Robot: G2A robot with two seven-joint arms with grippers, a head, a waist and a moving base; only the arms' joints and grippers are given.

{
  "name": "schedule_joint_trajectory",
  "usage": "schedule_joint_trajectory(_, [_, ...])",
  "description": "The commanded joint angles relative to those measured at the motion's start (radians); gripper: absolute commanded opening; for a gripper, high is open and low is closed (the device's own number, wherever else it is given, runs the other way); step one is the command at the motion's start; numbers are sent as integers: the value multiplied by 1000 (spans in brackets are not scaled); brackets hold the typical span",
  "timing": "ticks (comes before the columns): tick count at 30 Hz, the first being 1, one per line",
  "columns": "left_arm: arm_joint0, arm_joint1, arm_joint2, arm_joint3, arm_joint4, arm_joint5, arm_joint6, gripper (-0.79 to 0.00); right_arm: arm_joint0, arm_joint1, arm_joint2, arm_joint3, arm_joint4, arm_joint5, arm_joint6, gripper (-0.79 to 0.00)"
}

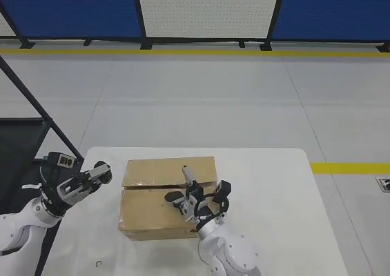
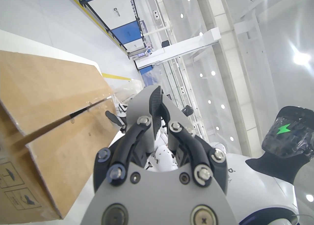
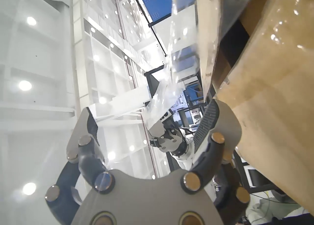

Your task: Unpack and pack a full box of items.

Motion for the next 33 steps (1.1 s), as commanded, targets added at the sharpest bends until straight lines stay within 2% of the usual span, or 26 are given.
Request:
schedule_joint_trajectory(1, [-2, 0, 2, 4, 4, -2, 1, -785, 13, -3, -10, 17, 11, -9, -16, -776])
schedule_joint_trajectory(11, [-5, -2, 11, 10, 13, -1, 1, -785, 35, -20, -59, 69, 37, -89, -119, -785])
schedule_joint_trajectory(21, [-7, -1, 11, 19, 15, 9, -3, -785, 52, -30, -73, 128, 86, -247, -76, -785])
schedule_joint_trajectory(22, [-6, -1, 10, 21, 16, 15, -4, -610, 53, -31, -73, 131, 89, -258, -76, -785])
schedule_joint_trajectory(23, [-6, 0, 9, 24, 17, 22, -3, -468, 53, -32, -74, 134, 95, -269, -75, -785])
schedule_joint_trajectory(25, [-6, 1, 6, 31, 17, 33, -4, -49, 55, -34, -74, 140, 105, -285, -74, -785])
schedule_joint_trajectory(26, [-6, 1, 4, 38, 18, 39, -1, 0, 56, -34, -75, 143, 110, -290, -74, -785])
schedule_joint_trajectory(33, [-2, 1, 3, 58, -4, 72, 7, 0, 73, -44, -77, 153, 161, -330, -93, -785])
